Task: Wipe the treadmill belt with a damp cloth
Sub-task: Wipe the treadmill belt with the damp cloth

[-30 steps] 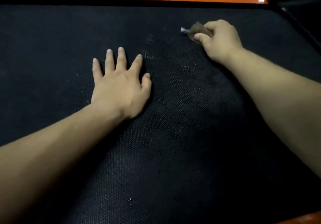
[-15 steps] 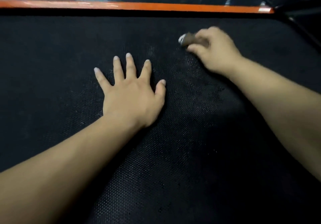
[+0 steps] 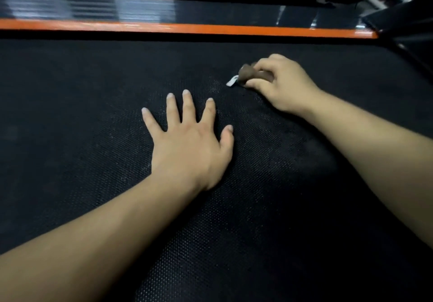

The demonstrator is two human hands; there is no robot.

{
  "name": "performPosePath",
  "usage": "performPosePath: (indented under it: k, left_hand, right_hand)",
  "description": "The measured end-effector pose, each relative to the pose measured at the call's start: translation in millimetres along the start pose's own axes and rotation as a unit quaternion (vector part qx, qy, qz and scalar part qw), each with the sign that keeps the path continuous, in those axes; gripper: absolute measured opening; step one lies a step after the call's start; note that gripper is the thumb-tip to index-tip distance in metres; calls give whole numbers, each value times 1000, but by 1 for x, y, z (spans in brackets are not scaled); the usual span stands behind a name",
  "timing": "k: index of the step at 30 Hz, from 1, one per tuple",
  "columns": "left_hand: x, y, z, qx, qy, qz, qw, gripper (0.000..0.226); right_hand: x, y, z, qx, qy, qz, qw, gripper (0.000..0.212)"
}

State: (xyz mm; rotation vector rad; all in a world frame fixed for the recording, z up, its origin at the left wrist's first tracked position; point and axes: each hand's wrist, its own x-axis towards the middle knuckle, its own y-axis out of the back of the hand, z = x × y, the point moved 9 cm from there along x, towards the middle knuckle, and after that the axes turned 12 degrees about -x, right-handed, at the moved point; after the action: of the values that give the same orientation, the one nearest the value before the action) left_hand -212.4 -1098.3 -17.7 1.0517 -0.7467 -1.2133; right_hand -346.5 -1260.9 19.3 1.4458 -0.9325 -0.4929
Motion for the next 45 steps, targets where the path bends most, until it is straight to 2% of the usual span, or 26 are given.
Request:
performPosePath:
  k: [2,5,7,8,10,12,15,17,18,20,23,25,28,30,33,34,35,38,39,43,45]
  left_hand:
    - [2,1,0,1,-3,2,1000,71]
    - [0,1,5,-2,-36,6,999,69]
    - [1,1,10,-6,-66,1,998,69]
    - [0,0,11,-10,-75,-7,997,70]
    - [0,0,13,-12,-83,-17,996,76]
    - [0,0,12,-11,-85,-18,996,81]
    - [-2,0,14,1,-95,-11,995,82]
    - [-2,0,17,2,-107,-9,994,80]
    - [-2,-1,18,1,-111,-11,994,79]
    - [-1,-2,18,0,-109,-14,994,79]
    - [-1,-2,16,0,-102,-12,995,78]
    - [-1,-3,17,-2,-107,-11,994,78]
    - [0,-5,16,0,-107,-17,994,76]
    - [-1,-5,16,4,-105,-21,994,77]
    - [0,-4,17,8,-97,-26,995,81]
    - [0,-4,18,8,-96,-29,995,82]
    - [-1,-3,19,10,-94,-33,995,82]
    - [-1,-2,21,20,-77,-54,995,77]
    - [0,-1,24,30,-67,-61,995,76]
    - [1,-10,51,19,-13,-64,998,76]
    - [-4,-21,60,3,-8,-58,998,76]
  right_hand:
    - [26,8,20,-38,-39,17,998,21]
    - [54,11,64,-25,-199,50,978,21]
    - [55,6,58,-46,-191,67,978,22]
    - [52,4,48,-39,-159,61,985,22]
    - [39,2,36,-24,-81,26,996,23]
    - [35,9,53,-47,-72,0,996,27]
    - [37,28,119,-68,-227,28,971,31]
    - [32,33,136,-72,-290,46,953,33]
    - [30,30,130,-67,-284,50,955,33]
    - [25,22,105,-34,-215,59,974,31]
    - [8,15,75,-20,-103,16,994,27]
    - [12,24,97,-41,-143,18,989,31]
    - [12,39,137,-50,-281,52,957,41]
    - [5,32,120,-39,-253,64,965,38]
    - [-25,23,75,-19,-132,33,990,30]
    - [-33,27,77,-34,-122,24,992,29]
    - [-35,32,89,-47,-139,22,989,30]
    - [-41,51,130,-51,-259,46,964,26]
    - [-45,51,127,-48,-262,59,962,24]
    - [-75,34,60,-18,-125,37,991,27]
    - [-85,36,53,-38,-71,18,997,28]
